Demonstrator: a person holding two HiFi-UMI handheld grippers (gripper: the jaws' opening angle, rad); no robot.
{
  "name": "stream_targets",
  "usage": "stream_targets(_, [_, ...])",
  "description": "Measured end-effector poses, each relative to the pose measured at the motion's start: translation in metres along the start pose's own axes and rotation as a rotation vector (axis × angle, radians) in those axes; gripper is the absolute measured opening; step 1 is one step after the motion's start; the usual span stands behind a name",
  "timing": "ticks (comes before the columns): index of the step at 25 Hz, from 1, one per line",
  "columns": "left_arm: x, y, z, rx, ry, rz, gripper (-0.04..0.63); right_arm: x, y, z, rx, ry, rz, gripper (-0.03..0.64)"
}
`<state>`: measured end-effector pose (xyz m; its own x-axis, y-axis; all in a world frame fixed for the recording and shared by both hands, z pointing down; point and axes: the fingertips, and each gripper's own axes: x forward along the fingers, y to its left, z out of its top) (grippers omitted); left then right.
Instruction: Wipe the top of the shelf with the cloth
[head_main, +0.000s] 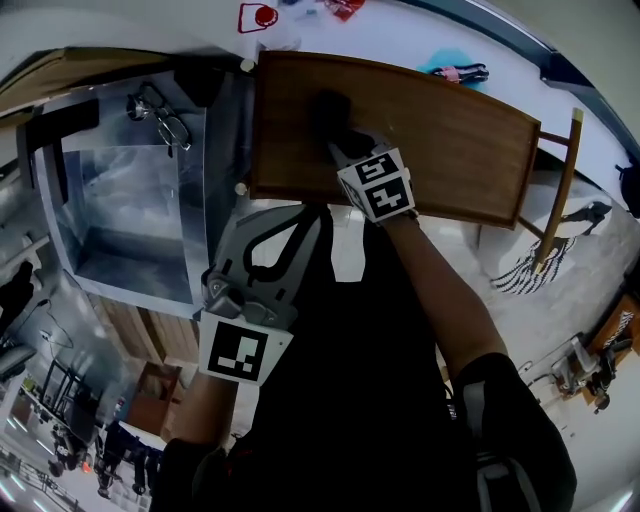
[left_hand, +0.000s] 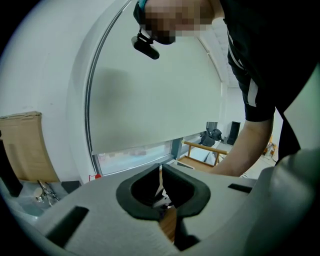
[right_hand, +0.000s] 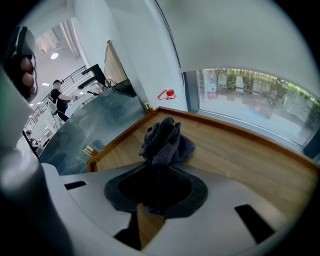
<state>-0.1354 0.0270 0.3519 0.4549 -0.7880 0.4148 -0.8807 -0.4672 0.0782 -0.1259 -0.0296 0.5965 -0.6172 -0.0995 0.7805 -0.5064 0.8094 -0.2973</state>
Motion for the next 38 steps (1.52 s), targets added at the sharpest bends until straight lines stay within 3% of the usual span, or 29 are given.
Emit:
stream_targets(24, [0.091, -0.091, 0.037, 0.095, 0.014, -0.186, 0.034, -0.086, -0.112, -0.07, 0.161, -0.038, -0.135, 0.083])
stream_targets(38, [0.143, -0.148, 0.062, 0.161, 0.019, -0.306, 0.033, -0.151, -0.191, -0.117, 0.288, -0.071, -0.258, 0.083])
